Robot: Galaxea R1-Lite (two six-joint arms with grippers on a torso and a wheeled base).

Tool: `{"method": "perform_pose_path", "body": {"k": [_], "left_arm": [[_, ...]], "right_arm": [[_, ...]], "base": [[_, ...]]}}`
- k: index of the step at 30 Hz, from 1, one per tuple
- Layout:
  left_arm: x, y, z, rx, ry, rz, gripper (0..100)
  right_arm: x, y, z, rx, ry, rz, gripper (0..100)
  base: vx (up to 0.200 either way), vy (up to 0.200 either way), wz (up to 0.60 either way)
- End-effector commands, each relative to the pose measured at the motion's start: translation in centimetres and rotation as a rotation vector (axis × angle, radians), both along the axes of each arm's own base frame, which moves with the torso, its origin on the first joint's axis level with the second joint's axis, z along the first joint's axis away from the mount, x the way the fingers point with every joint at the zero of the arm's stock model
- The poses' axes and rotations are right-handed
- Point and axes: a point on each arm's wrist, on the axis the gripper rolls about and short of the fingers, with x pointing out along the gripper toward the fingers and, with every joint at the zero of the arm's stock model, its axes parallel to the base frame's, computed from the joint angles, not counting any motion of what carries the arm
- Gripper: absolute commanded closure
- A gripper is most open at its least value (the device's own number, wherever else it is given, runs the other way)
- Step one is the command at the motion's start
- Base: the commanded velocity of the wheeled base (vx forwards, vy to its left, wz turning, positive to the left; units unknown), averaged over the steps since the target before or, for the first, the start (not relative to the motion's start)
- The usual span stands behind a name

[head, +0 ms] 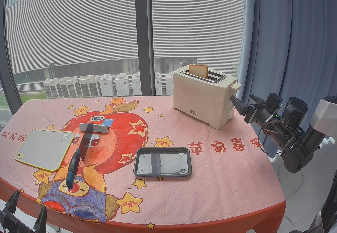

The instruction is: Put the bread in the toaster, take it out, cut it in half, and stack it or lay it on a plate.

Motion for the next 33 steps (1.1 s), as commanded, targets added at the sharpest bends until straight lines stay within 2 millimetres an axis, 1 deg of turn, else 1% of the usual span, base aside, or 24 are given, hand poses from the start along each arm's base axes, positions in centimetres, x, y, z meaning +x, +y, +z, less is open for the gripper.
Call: {"method": "perform_pose_path", "body": {"k": [1,8,11,17,20,21,24,26,27,33], "left_arm": [[0.1,0.0,-0.4,0.000,0.008,0.000,0],[0.1,0.0,-0.4,0.000,0.009,0.000,0],[0.1,0.0,-0.4,0.000,0.009,0.000,0],[0.1,0.0,-0.4,0.000,0.008,0.000,0],[0.1,0.0,-0.4,0.000,0.009,0.000,0],[0.1,0.0,-0.4,0.000,0.009,0.000,0],[0.1,0.0,-0.4,0.000,0.009,0.000,0],[0.1,0.0,-0.4,0.000,0.009,0.000,0],[0.1,0.0,-0.4,0.000,0.009,0.000,0],[0.1,0.0,-0.4,0.000,0.009,0.000,0]], "right_arm": [[-0.1,-0.3,0.9,0.004,-0.033,0.000,0],[-0.4,-0.2,1.0,-0.089,-0.070,0.074,0],[-0.3,-0.2,1.0,-0.105,-0.045,0.078,0],[0.2,-0.6,3.3,-0.121,-0.002,0.105,0],[0.5,-0.5,4.2,-0.135,0.021,0.114,0],[0.5,-0.5,4.2,-0.135,0.021,0.114,0],[1.1,-0.4,5.4,-0.146,0.023,0.117,0],[1.2,-0.3,6.1,-0.146,0.026,0.118,0],[1.2,-0.3,6.1,-0.146,0.026,0.118,0],[1.7,0.1,7.5,-0.165,0.068,0.131,0]], "base": [[0.000,0.000,0.00],[0.000,0.000,0.00],[0.000,0.000,0.00],[0.000,0.000,0.00],[0.000,0.000,0.00],[0.000,0.000,0.00],[0.000,0.000,0.00],[0.000,0.000,0.00],[0.000,0.000,0.00],[0.000,0.000,0.00]]}}
